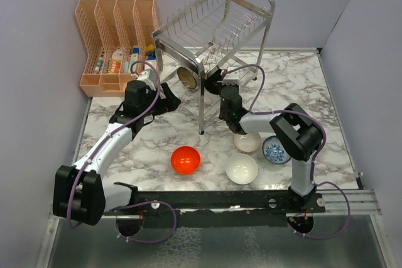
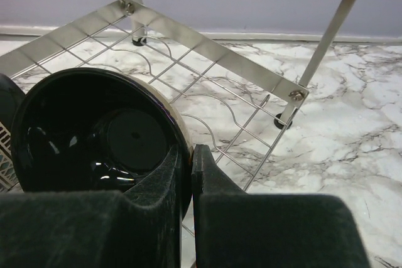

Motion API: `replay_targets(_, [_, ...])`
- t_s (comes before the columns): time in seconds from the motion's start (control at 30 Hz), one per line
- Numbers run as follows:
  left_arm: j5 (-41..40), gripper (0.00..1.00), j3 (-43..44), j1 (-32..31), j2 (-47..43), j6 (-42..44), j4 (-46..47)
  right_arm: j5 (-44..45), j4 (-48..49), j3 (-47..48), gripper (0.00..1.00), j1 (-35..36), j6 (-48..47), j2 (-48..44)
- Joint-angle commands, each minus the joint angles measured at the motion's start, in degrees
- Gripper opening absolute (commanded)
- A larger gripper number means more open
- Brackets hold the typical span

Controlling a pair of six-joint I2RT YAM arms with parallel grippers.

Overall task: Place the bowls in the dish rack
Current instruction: Place the bowl in the dish rack.

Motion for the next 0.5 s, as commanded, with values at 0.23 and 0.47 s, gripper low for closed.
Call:
replay_targets(0.23, [-1.13, 0.86, -0.05, -0.24, -1.5, 1.13, 2.22, -4.15, 6.72, 6.36, 0.01, -2.36, 1.8, 4.23])
replay_targets(0.47, [-1.05, 0.84, -0.88, -0.24, -1.71, 0.76, 3.69, -9.05, 2.03, 10.97, 0.01, -5.24, 6.37, 6.45])
